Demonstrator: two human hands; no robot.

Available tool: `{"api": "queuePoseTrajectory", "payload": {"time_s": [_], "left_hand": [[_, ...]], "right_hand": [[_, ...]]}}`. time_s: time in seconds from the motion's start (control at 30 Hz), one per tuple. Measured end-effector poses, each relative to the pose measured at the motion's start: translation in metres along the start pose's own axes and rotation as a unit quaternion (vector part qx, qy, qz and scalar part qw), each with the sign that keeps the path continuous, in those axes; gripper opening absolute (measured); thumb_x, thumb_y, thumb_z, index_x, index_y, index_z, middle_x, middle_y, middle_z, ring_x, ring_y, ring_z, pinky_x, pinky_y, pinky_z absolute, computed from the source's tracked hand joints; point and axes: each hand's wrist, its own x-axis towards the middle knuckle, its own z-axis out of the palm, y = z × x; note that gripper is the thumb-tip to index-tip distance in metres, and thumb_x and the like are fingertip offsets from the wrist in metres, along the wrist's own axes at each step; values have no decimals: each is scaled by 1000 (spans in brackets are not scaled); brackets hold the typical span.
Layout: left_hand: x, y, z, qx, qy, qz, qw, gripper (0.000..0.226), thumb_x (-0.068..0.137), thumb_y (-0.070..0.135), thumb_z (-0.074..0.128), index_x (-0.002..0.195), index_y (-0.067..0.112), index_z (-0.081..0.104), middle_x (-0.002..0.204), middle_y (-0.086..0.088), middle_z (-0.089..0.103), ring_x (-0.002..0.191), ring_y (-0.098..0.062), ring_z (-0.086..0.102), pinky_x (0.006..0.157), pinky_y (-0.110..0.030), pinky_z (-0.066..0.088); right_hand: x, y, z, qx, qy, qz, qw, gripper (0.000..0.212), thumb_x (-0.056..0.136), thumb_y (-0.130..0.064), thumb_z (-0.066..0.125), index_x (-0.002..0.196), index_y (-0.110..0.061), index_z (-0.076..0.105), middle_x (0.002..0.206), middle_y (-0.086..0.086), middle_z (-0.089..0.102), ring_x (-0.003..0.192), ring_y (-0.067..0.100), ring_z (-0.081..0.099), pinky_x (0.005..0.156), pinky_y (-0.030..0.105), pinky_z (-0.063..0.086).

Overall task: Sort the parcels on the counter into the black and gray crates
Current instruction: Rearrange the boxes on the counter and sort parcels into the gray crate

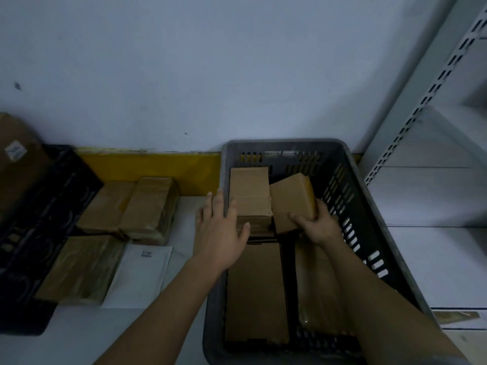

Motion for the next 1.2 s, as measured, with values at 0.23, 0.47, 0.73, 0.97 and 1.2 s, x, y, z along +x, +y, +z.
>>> {"api": "queuePoseTrajectory", "payload": {"time_s": [0.23,0.47,0.73,0.97,1.2], "left_hand": [[11,18,-17,-188,37,14,981,90,105,70,39,172,25,-1,180,-2,3,165,-20,0,133,-47,16],[39,44,-59,-566,-39,-31,823,102,82,89,53,167,50,14,163,17,42,146,-15,50,118,-43,43],[50,-1,-84,-668,69,-80,737,78,91,67,63,160,42,40,147,9,62,131,-18,63,110,-56,53],[29,-51,-67,-674,111,-171,710,70,90,67,64,153,39,52,136,6,70,119,-18,72,90,-49,65],[13,-78,-65,-657,149,-214,708,49,108,46,58,154,32,51,133,6,69,102,-3,75,74,-32,65]], "right_hand": [[-38,-45,-49,91,70,-92,989,104,79,-98,53,165,-45,28,156,12,49,132,37,58,114,53,49],[-97,-97,-45,254,-23,-188,949,69,91,-83,54,148,-45,58,129,-19,71,120,5,68,113,44,53],[-65,-106,-14,76,0,-126,989,68,109,-62,47,168,-33,34,169,8,41,152,31,44,124,46,39],[-47,-107,65,-254,-67,-145,954,96,98,-74,49,172,-30,7,176,26,4,154,49,28,119,54,40],[-44,-125,98,-286,-43,-44,956,119,83,-93,50,164,-12,18,172,31,9,145,50,36,109,57,48]]}}
